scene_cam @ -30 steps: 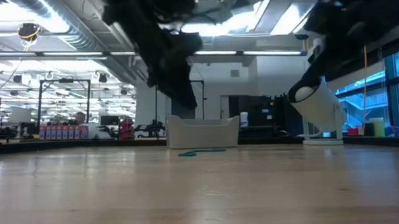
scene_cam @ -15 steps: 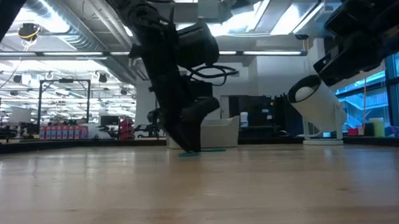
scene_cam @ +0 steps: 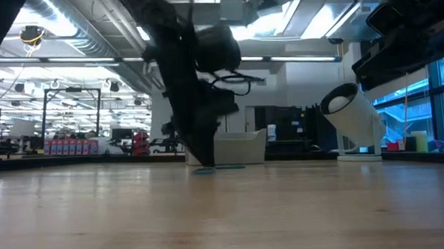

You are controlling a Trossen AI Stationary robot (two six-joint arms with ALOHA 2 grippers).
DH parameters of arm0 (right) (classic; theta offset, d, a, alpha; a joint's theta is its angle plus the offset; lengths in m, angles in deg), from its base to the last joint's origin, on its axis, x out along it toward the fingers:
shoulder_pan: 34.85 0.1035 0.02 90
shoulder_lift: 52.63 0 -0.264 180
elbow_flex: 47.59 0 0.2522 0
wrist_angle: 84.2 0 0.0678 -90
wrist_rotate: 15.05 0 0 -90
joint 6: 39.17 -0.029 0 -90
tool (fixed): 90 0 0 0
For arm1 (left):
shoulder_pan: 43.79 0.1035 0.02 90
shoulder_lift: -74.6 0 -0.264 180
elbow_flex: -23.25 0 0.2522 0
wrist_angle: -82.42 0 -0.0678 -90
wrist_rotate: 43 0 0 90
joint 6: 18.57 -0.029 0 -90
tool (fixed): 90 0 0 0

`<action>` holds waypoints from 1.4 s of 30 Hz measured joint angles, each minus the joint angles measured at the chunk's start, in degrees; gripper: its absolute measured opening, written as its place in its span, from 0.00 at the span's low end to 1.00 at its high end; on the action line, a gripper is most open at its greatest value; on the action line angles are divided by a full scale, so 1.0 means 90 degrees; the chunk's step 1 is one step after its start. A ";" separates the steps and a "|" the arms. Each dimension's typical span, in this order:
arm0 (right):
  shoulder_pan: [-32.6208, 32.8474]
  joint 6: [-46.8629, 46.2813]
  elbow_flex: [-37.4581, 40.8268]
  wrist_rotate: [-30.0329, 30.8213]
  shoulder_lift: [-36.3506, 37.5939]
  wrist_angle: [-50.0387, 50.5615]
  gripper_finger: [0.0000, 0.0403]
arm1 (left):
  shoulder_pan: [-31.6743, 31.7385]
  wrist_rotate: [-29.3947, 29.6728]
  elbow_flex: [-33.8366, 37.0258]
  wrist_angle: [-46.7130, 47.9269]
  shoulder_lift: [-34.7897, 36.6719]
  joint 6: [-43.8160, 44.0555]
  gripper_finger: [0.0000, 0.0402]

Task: Pick and place rubber bands into bin
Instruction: Put the blue rubber band into the gray bin, then return to Home Position

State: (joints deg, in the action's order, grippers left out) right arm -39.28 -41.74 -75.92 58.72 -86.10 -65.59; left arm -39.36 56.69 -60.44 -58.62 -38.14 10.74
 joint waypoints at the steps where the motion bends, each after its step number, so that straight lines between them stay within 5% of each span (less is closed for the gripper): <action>1: 0.0000 0.0008 0.0000 0.0003 0.0000 -0.0005 0.01 | -0.0021 -0.0191 -0.0043 0.0190 0.0089 0.0011 0.01; 5: 0.0000 -0.0022 0.0000 0.0005 -0.0001 -0.0010 0.04 | 0.0053 -0.0179 -0.0538 0.0597 0.0753 -0.0207 0.01; 13: -0.0005 -0.0152 0.0000 0.0424 -0.0014 -0.0172 0.04 | 0.0873 0.0565 -0.1593 0.0719 0.1574 -0.2214 0.00; 26: -0.0007 -0.0689 -0.0002 0.0814 -0.0015 -0.1153 0.01 | 0.2764 -0.1242 -0.1803 0.0536 0.0434 -0.3730 0.00; 33: -0.0007 -0.0930 -0.0002 0.0945 -0.0015 -0.1178 0.01 | 0.2871 -0.1240 -0.1797 0.0675 -0.0110 -0.3869 0.03; 42: -0.0007 -0.1184 -0.0002 0.1200 -0.0015 -0.1173 0.02 | 0.2942 -0.1194 -0.1807 0.0719 0.0024 -0.4013 0.24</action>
State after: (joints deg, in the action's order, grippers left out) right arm -39.34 -52.40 -75.94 69.52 -86.23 -76.15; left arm -12.88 45.94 -76.70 -52.15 -37.92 -25.38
